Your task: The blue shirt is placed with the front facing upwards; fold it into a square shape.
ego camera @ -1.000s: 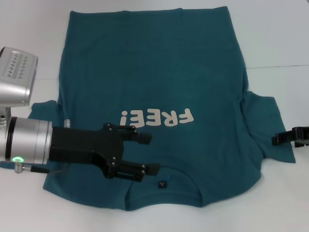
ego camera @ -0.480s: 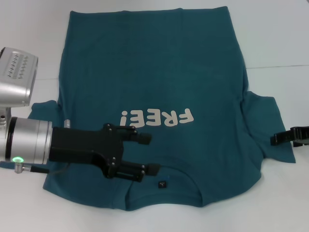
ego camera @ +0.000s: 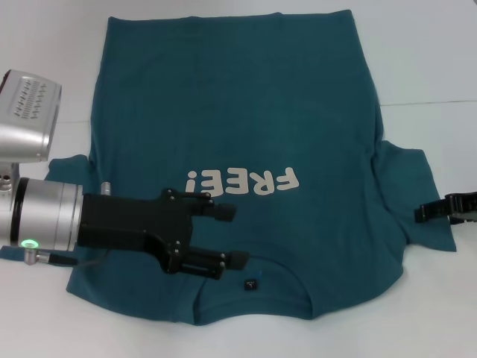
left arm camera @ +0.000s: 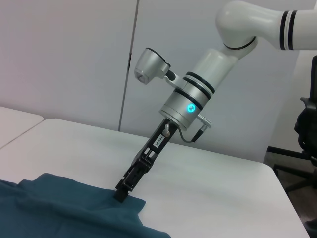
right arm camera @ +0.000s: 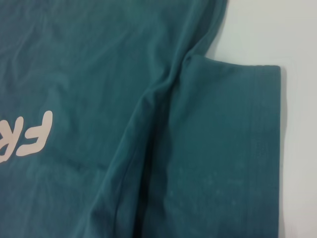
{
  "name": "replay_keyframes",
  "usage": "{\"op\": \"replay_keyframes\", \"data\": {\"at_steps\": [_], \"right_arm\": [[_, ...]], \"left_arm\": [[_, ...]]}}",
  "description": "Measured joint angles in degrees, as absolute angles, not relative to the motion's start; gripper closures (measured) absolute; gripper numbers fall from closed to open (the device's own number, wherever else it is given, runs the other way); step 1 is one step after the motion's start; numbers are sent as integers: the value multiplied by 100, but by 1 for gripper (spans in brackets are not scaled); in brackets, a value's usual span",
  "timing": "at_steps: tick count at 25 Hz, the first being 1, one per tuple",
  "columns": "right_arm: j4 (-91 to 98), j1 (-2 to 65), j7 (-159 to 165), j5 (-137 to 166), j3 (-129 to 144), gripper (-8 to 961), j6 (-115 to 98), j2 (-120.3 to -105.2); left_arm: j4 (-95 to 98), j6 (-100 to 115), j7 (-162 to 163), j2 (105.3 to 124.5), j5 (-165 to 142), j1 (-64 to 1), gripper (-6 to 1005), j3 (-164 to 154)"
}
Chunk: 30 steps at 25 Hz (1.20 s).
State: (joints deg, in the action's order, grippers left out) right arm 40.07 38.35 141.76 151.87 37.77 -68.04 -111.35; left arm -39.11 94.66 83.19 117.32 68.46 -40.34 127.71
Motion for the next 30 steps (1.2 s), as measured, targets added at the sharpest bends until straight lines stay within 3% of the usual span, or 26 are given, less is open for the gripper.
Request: {"op": "replay_keyframes", "data": {"at_steps": [30], "right_arm": [[3937,3799,14156,15128,3710,134,-6766,-11100]], "left_arm": [[-3911,9466,8314,11771,6846,-4043,172,12770]]}}
